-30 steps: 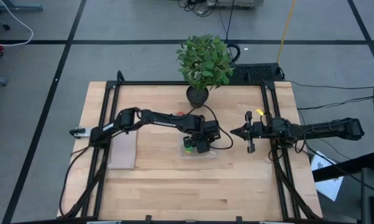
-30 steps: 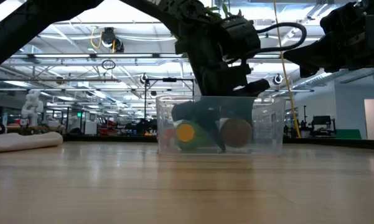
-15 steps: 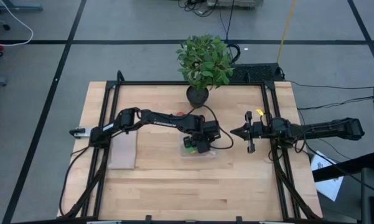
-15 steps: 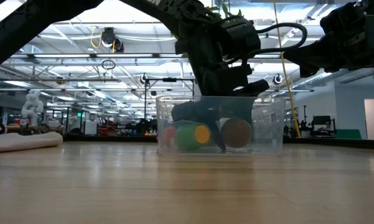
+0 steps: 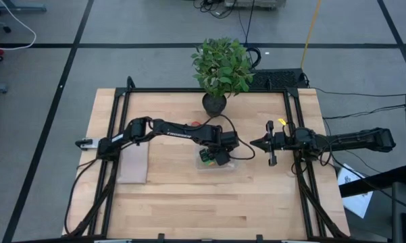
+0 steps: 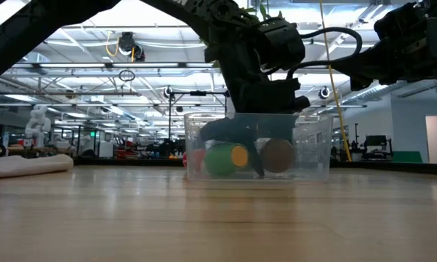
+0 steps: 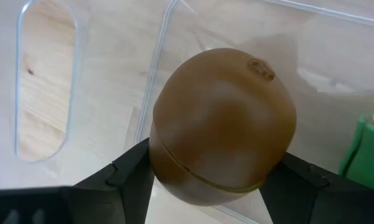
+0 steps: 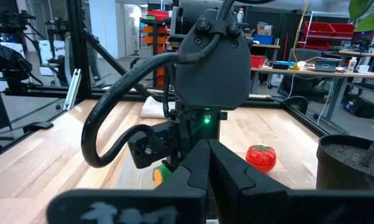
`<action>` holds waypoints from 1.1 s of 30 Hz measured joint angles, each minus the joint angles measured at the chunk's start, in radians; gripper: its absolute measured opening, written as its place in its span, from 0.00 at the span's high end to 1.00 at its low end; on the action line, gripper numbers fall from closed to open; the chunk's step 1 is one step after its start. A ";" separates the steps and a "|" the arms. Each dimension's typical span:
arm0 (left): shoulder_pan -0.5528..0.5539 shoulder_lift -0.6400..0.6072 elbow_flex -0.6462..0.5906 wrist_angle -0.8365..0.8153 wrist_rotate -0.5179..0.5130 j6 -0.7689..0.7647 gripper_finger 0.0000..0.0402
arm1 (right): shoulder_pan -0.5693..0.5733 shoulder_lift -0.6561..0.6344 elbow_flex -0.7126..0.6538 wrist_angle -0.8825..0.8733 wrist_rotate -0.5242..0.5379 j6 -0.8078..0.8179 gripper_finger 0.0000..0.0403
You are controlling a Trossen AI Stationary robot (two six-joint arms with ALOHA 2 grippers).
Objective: Pick and placing Produce into tupperware
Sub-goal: Put the brown kiwi into the transparent bin, then put the red tomato into the transparent bin
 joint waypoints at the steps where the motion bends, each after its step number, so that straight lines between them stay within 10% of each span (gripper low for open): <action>1: 0.000 0.000 0.000 0.000 0.000 -0.003 0.40 | 0.000 0.000 0.000 0.000 0.000 0.000 1.00; 33: 0.000 -0.049 -0.005 -0.049 -0.068 0.033 0.24 | 0.000 0.000 0.000 0.000 0.000 -0.002 1.00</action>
